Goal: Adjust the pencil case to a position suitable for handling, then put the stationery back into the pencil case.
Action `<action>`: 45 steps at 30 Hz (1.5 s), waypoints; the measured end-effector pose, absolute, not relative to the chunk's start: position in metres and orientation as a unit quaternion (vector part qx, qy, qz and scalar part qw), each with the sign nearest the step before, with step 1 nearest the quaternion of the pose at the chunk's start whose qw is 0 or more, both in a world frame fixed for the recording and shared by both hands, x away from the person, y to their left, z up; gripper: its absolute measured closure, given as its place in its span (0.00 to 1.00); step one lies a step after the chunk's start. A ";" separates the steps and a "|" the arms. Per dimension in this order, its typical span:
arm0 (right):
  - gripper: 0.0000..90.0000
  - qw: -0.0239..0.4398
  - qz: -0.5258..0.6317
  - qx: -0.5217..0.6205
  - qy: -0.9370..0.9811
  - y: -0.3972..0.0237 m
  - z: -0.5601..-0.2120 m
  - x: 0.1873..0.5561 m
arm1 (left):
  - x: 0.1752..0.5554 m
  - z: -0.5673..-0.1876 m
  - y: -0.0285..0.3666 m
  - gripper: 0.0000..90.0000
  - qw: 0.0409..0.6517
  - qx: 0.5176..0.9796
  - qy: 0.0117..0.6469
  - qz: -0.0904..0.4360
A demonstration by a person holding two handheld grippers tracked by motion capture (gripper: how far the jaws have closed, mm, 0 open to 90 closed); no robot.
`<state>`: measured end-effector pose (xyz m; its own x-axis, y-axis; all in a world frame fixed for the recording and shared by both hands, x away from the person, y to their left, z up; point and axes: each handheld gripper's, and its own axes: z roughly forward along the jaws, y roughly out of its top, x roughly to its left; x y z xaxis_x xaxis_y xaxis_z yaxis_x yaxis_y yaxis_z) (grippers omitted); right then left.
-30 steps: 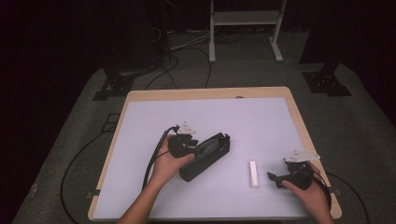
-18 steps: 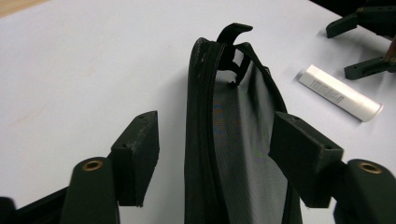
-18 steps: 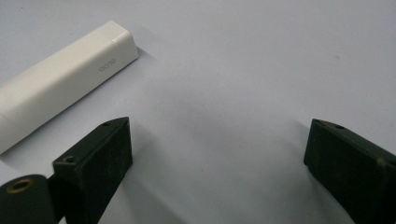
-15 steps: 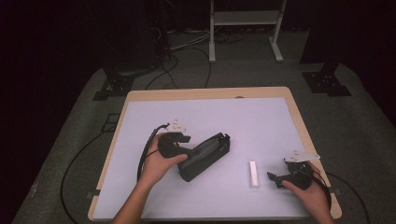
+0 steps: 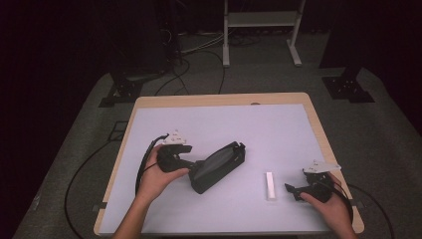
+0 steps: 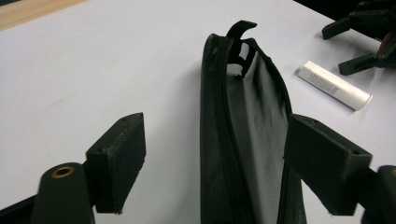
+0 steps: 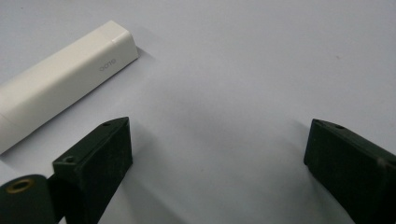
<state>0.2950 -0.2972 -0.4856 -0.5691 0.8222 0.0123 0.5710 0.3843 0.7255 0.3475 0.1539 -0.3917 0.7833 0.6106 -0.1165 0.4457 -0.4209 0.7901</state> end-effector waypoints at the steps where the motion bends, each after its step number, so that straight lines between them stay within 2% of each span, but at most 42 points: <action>1: 0.07 0.178 0.352 0.428 0.813 -0.297 -0.486 0.295 | 0.346 -0.392 0.158 0.21 0.438 0.836 0.316 0.097; 13: 0.07 0.178 0.352 0.429 0.813 -0.297 -0.486 0.295 | 0.336 -0.404 0.188 0.15 0.421 0.837 0.333 0.108; 30: 0.07 0.177 0.352 0.429 0.813 -0.297 -0.486 0.295 | 0.321 -0.418 0.225 0.14 0.411 0.824 0.370 0.121; 45: 0.07 0.177 0.353 0.429 0.813 -0.297 -0.485 0.295 | 0.310 -0.447 0.244 0.10 0.369 0.832 0.393 0.129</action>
<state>0.2954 -0.2974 -0.4855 -0.5698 0.8216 0.0153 0.5725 0.3836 0.7247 0.3097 0.2437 -0.4468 0.6577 0.7495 -0.0750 0.5594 -0.4193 0.7150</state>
